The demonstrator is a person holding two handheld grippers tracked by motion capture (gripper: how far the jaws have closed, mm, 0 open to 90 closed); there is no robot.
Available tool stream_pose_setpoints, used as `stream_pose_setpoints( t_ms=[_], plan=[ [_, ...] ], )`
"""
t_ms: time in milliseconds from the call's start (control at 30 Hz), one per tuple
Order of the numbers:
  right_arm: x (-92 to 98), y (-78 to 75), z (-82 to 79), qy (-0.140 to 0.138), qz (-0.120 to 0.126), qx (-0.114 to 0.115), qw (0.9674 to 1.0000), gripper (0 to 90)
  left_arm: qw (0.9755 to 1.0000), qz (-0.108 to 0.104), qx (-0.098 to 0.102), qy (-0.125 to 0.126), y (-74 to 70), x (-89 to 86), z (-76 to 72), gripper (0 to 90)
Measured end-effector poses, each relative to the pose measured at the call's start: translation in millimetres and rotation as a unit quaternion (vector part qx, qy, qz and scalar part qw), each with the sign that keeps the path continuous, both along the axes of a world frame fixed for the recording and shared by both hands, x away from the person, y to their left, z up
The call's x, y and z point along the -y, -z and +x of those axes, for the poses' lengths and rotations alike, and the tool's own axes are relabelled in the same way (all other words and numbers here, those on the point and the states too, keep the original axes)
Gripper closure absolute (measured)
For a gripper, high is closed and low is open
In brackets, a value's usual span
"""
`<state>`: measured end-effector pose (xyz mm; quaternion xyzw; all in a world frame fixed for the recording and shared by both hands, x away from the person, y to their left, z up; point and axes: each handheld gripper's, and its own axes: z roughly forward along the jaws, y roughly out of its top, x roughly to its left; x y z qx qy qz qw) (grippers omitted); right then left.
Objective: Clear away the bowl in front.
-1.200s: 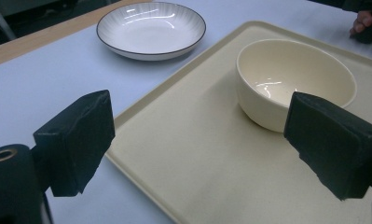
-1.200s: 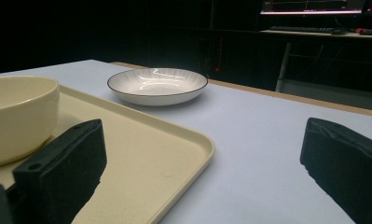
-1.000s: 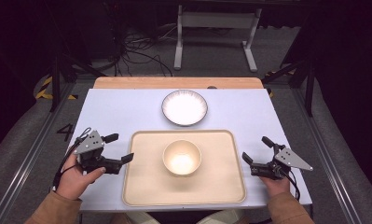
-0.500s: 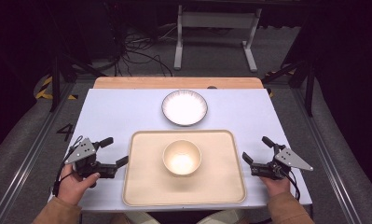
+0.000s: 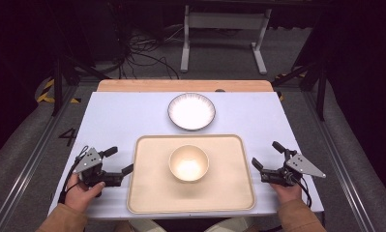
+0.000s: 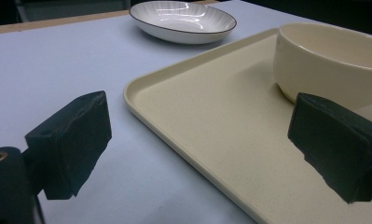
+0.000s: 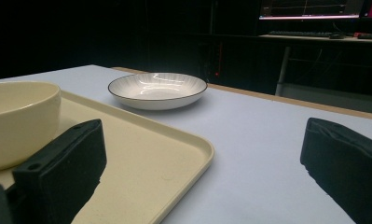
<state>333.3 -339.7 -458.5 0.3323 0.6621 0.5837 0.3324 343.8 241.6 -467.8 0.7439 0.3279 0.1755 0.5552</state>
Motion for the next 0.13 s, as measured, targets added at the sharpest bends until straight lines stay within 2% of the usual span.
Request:
stream_pose_setpoints(
  t_ms=[133],
  plan=[
    [0.0,0.0,-0.1,0.0,0.001,0.0,1.0,0.5,1.0,-0.005,-0.003,-0.004,0.3,-1.1,0.7,6.7]
  ],
)
